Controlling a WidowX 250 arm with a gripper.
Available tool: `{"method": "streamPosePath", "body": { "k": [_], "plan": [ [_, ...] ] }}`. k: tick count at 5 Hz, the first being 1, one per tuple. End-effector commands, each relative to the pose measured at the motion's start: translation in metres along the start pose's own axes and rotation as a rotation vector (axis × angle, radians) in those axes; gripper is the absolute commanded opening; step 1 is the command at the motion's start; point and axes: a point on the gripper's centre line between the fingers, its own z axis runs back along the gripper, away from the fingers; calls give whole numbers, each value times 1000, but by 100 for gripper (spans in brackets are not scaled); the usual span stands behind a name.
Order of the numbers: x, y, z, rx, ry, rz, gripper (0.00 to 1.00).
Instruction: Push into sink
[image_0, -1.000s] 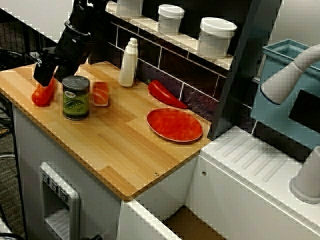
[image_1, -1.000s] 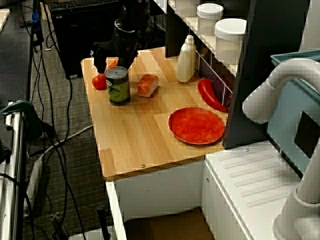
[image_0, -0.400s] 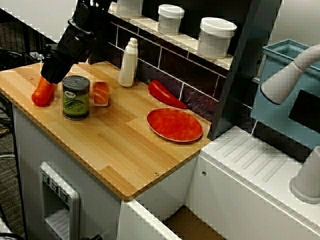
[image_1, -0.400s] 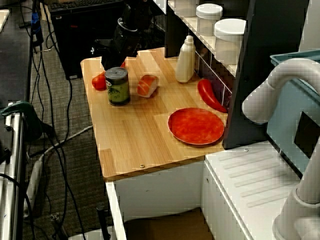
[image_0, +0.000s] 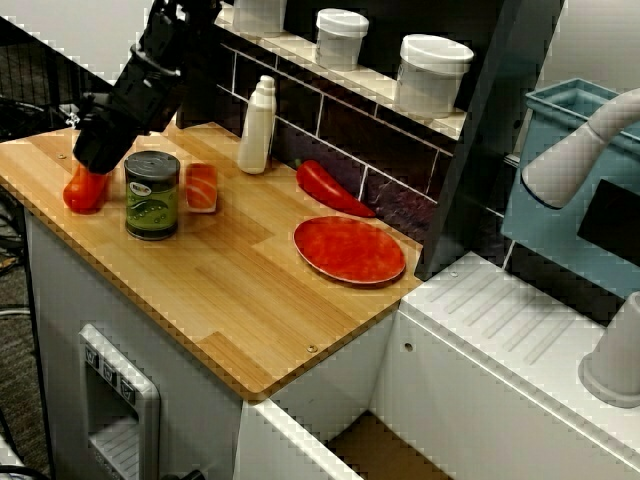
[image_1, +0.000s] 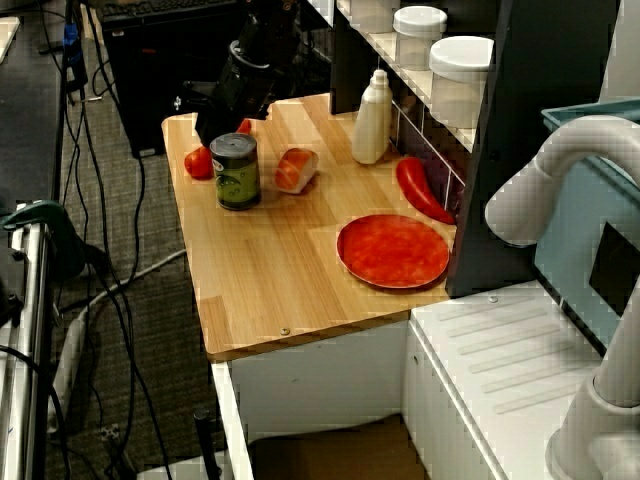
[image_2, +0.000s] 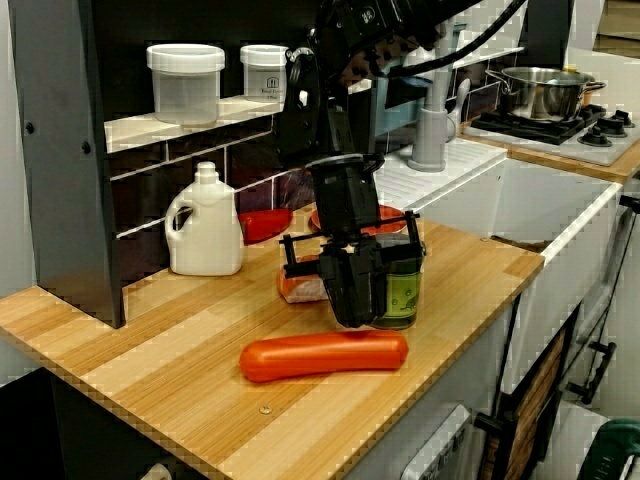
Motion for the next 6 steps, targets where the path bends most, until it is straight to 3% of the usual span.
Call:
{"method": "streamPosePath", "body": {
  "k": [1,2,5,6],
  "plan": [
    [-15,-10,17,80,7,36,0],
    [-8,-12,19,61,-1,32,0],
    [79,-40,30,-22,14,-93,0],
    [98,-50,33,-55,0,-136,0]
  ]
}}
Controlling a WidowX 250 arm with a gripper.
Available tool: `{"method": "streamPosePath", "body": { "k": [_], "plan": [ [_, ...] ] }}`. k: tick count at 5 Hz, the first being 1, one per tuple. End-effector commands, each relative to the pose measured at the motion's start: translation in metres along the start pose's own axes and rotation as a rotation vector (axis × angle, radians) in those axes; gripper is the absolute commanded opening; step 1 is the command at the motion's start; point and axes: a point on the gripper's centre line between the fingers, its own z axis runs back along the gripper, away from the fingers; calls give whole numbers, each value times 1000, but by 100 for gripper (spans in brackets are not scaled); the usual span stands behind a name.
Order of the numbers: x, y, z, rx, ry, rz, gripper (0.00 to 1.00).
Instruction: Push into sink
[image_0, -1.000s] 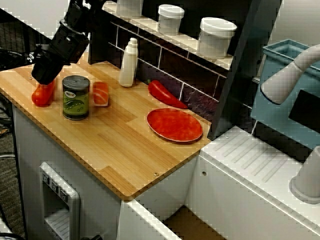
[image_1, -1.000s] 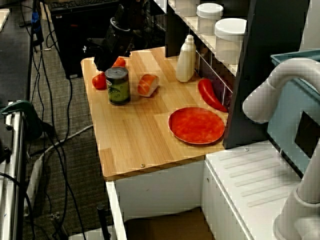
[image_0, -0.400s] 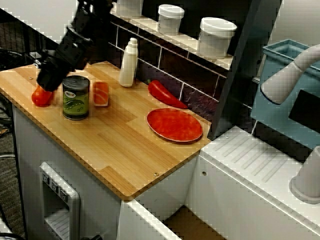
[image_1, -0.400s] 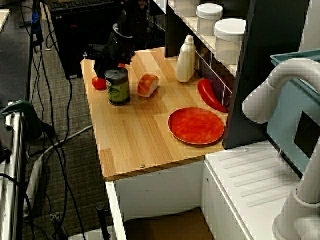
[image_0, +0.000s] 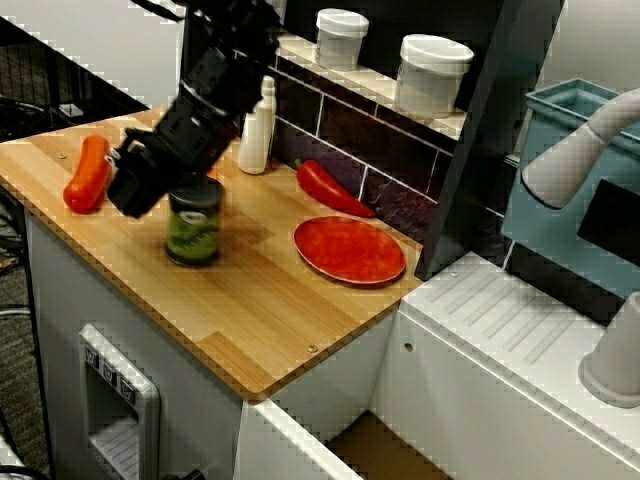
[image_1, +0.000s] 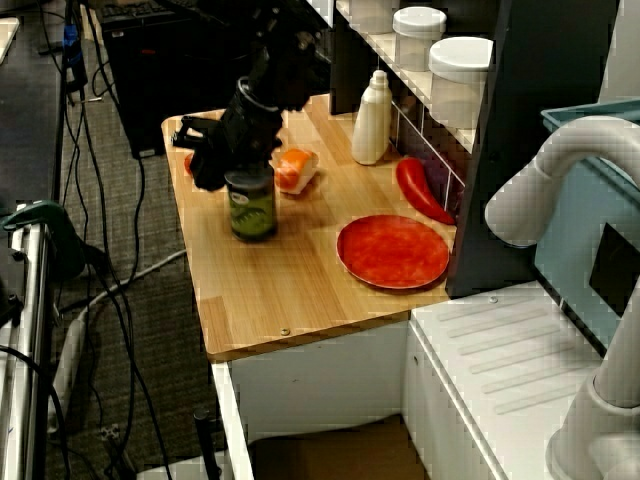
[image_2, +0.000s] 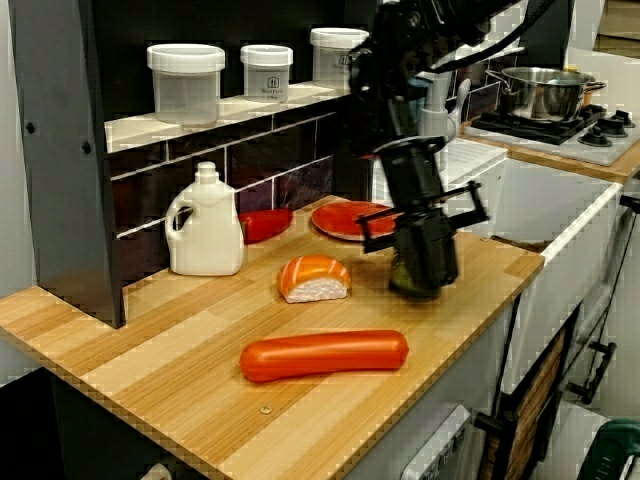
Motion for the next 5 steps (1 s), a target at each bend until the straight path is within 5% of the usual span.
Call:
{"method": "streamPosePath", "body": {
  "k": [1,3,5],
  "plan": [
    [30,-23,26,8,-30,-89,0],
    [46,-33,34,-1,-55,-118,0],
    [0,-16,34,3,-139,11,0]
  ]
}}
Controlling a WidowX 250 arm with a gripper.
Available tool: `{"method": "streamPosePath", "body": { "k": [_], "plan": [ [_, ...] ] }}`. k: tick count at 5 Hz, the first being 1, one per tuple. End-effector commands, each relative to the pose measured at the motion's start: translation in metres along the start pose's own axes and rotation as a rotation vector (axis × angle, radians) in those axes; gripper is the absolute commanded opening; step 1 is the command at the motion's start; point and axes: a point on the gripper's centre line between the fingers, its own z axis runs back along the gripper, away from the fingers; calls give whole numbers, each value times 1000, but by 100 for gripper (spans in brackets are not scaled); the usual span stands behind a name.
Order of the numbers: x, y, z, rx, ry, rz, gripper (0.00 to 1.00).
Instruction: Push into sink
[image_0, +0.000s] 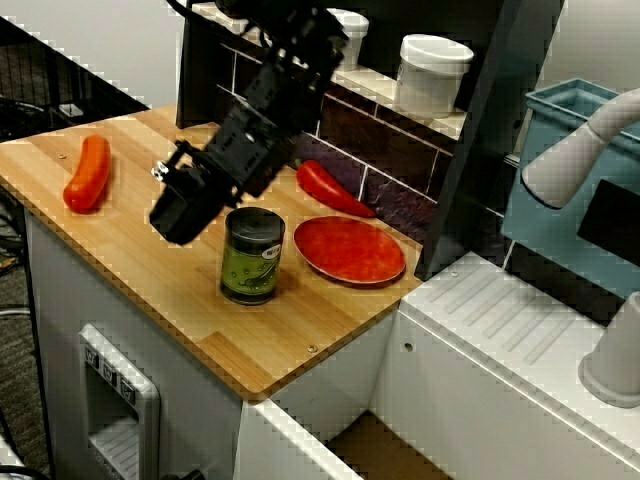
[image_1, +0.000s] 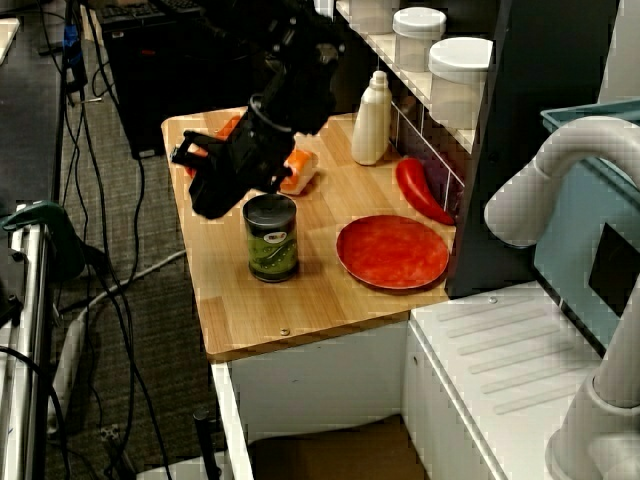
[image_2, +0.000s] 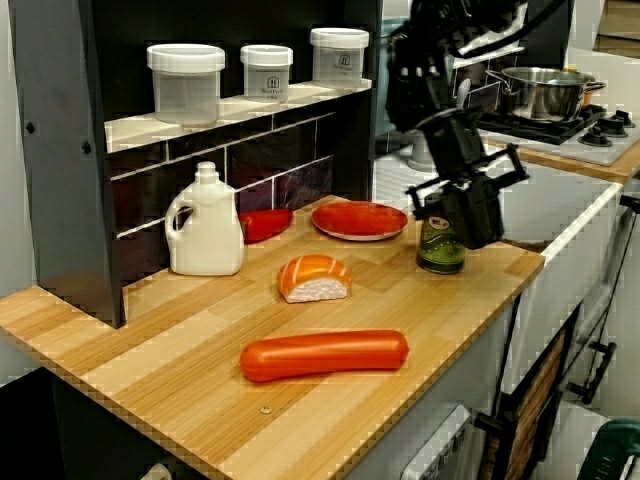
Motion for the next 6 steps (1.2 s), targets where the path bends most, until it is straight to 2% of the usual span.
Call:
{"method": "streamPosePath", "body": {
  "k": [1,2,3,4,5,6],
  "plan": [
    [-58,0,20,89,-105,127,0],
    [-62,7,13,96,-84,157,0],
    [-53,10,0,100,-39,161,0],
    [-44,13,-5,102,-21,160,0],
    [-32,17,-8,95,-9,160,0],
    [-12,21,-8,84,2,156,0]
  ]
}}
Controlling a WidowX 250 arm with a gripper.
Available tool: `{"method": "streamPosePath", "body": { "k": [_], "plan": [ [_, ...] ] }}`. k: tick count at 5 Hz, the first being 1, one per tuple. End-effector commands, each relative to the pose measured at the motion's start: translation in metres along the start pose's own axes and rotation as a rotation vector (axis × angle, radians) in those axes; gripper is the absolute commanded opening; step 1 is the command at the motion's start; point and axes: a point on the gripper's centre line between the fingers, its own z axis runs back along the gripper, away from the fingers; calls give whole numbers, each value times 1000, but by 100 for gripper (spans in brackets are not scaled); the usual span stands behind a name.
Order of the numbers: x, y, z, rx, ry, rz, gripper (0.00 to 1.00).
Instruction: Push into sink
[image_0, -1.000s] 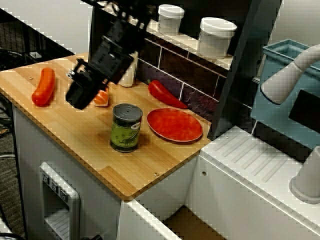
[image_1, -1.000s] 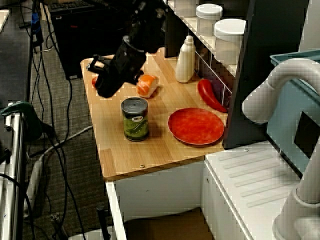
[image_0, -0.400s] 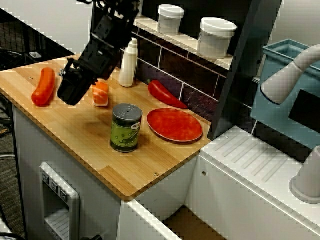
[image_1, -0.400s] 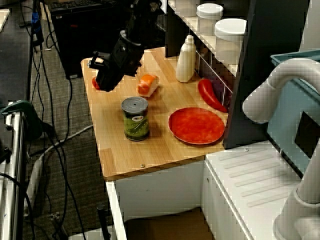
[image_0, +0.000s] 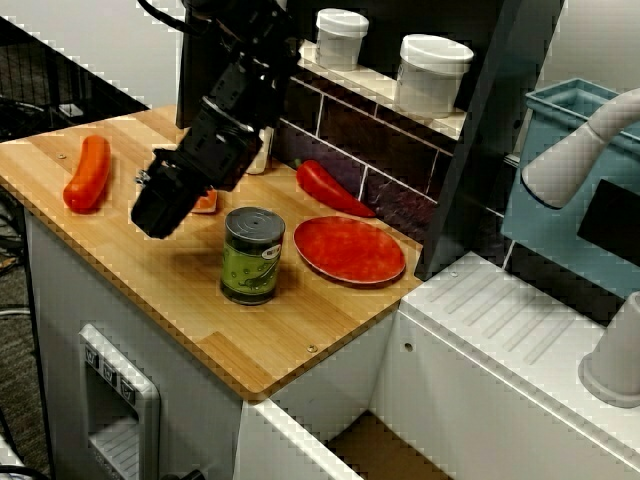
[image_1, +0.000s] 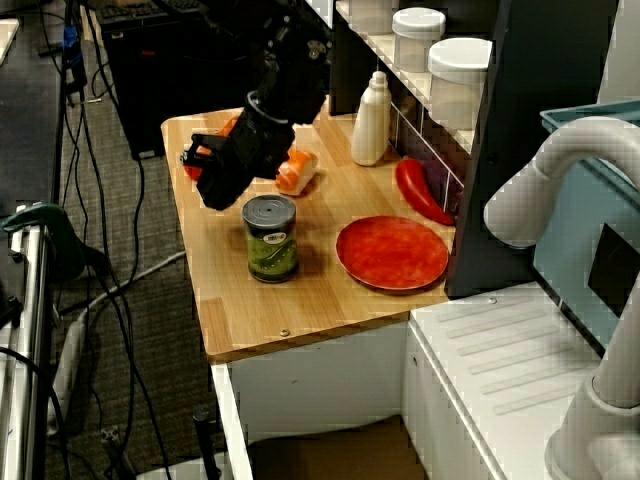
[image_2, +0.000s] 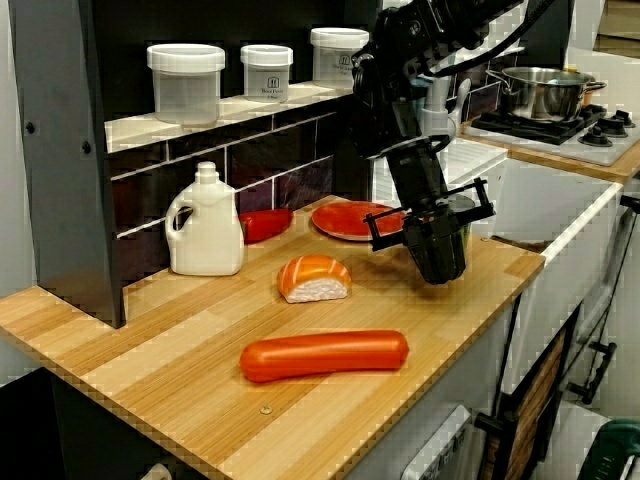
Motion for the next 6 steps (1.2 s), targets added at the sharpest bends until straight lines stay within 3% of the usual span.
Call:
{"method": "streamPosePath", "body": {
  "k": [1,4,5,6],
  "plan": [
    [50,-3,8,10,28,-20,0],
    [180,-44,13,-61,46,-126,0],
    [191,-54,9,-57,63,-130,0],
    [191,-54,9,-57,63,-130,100]
  ]
}}
